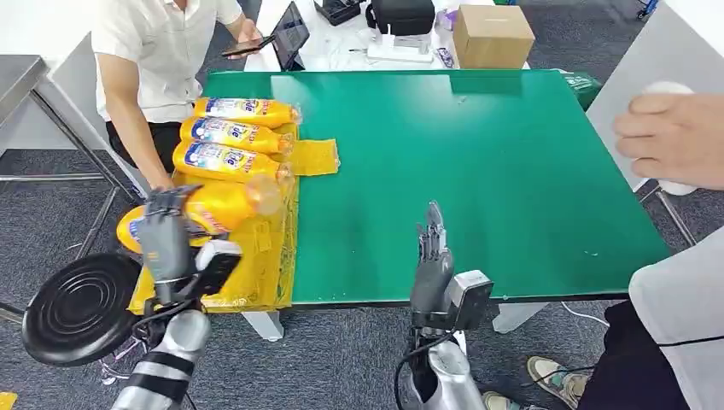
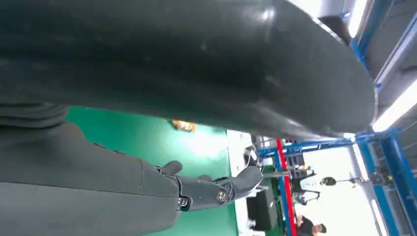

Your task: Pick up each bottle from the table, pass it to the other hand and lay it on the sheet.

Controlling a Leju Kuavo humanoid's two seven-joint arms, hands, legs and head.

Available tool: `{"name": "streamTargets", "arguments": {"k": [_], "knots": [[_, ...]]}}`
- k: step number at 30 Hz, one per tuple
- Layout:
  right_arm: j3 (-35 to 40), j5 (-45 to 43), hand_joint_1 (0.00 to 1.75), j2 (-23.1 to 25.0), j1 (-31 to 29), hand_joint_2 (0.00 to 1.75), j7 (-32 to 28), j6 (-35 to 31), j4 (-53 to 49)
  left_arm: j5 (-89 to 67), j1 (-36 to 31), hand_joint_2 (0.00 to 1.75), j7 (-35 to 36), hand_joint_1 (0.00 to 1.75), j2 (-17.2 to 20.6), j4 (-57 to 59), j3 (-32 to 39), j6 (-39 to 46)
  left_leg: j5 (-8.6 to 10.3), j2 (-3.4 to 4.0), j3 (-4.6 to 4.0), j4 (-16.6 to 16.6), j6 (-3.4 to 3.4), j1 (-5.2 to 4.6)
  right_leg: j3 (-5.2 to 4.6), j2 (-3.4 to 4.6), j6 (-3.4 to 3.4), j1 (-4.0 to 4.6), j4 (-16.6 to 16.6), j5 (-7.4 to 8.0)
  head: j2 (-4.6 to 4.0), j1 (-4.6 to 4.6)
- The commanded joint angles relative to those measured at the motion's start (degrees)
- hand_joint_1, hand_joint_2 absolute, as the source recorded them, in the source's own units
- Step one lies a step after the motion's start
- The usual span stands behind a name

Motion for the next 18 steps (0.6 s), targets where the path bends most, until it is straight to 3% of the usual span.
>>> {"name": "streamTargets", "arguments": {"k": [1, 6, 11, 12, 13, 18], "knots": [[1.7, -1.2, 0.0, 0.9, -4.9, 0.0, -0.1, 0.8, 7.8, 0.8, -14.1, 1.75, 3.9, 1.75, -5.1, 31.4, 1.9, -2.7, 0.04, -0.12, 0.12, -0.1, -0.05, 0.04, 0.18, -0.17, -0.08, 0.05, -0.1, 0.01, 0.0, -0.02], [2.0, -1.8, 0.0, 1.3, -5.6, 0.0, -0.6, -0.7, 6.4, -2.7, -17.6, 1.75, 3.9, 1.75, -2.4, 40.1, -0.7, 0.1, 0.01, -0.02, 0.16, 0.0, -0.08, 0.08, 0.2, -0.08, -0.13, 0.09, 0.0, -0.01, 0.0, 0.0], [1.0, -2.3, 0.0, 1.5, -5.5, 0.0, -1.0, -2.0, 6.8, 1.6, -17.9, 1.75, 4.6, 1.75, -3.9, 43.6, 1.9, -5.1, 0.0, 0.07, 0.17, 0.0, -0.07, 0.06, 0.19, 0.02, -0.1, 0.08, -0.1, 0.01, 0.0, -0.02], [1.0, -2.3, 0.0, 1.5, -5.3, 0.0, -1.0, -1.9, 6.6, 1.5, -17.9, 1.75, 4.8, 0.7, -4.1, 43.9, 1.7, -5.4, 0.01, 0.04, 0.13, 0.0, -0.06, 0.06, 0.15, -0.01, -0.09, 0.07, 0.0, 0.01, 0.0, 0.0], [1.0, -2.3, 0.0, 1.5, -5.2, 0.0, -1.0, -1.9, 6.6, 1.0, -18.3, 1.75, 6.1, 0.0, -4.0, 44.4, 1.3, -5.8, -0.01, 0.05, 0.18, 0.0, -0.09, 0.09, 0.21, -0.01, -0.13, 0.1, -0.1, 0.0, 0.0, -0.02], [0.6, -2.6, 0.0, 1.7, -5.5, 0.0, -0.9, -1.8, 7.7, -1.1, -20.1, 1.75, 9.8, 0.0, -3.0, 46.1, -1.1, -12.3, 0.01, 0.04, 0.06, 0.0, -0.04, 0.06, 0.09, 0.01, -0.06, 0.06, 0.0, 0.02, 0.0, 0.0]]}}
